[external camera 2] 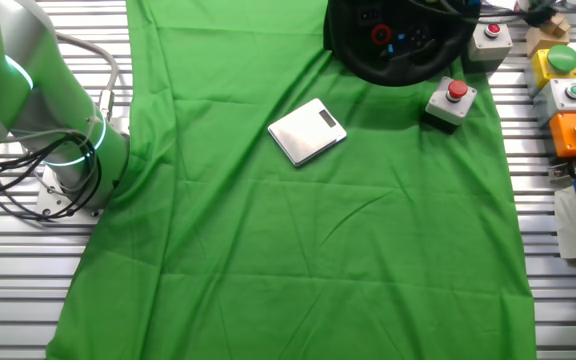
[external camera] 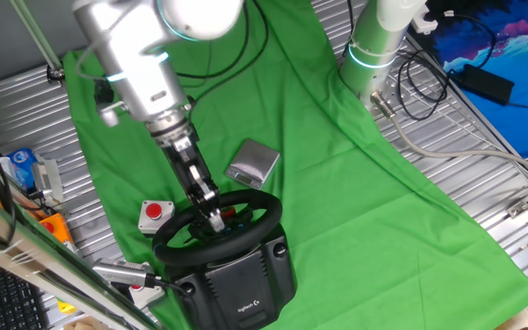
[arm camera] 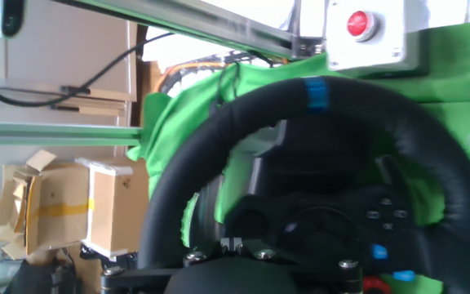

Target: Rotate the steering wheel 90 degrees counterclockwise

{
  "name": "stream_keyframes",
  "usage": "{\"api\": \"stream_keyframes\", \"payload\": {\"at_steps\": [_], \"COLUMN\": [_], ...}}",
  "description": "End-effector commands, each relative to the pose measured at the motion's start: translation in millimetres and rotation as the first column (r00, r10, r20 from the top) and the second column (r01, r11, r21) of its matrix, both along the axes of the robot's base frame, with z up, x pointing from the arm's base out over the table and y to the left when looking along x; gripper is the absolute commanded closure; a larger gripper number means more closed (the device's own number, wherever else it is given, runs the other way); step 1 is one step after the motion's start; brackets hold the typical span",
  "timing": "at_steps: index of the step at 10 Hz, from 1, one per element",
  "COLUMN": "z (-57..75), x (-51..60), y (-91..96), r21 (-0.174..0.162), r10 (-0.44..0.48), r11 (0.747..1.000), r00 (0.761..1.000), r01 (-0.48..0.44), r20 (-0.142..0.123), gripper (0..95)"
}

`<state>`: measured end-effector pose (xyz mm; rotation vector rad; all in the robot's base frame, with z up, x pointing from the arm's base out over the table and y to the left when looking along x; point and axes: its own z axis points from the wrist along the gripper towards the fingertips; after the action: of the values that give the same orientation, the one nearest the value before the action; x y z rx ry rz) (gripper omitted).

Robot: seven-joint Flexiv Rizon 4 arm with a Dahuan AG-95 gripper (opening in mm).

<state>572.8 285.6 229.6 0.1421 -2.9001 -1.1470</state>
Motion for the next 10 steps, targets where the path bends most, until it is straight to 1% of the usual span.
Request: {"api": "stream_keyframes", "payload": {"at_steps": [1,7,9,10], "z": [0.9,-0.4,-5.1,-6.1], "x": [-1.2,-10.8,-16.7,-18.2], "y": [6.3,11.5,12.9,13.2], "r21": [-0.002,0.009,0.011,0.021], "r10": [-0.010,-0.015,-0.005,-0.009], "r11": [1.000,1.000,1.000,1.000], "r00": [1.000,1.000,1.000,1.000], "r01": [0.010,0.015,0.005,0.009], "r20": [-0.007,-0.002,0.012,0.009], "gripper": [95.0,95.0,95.0,95.0]}}
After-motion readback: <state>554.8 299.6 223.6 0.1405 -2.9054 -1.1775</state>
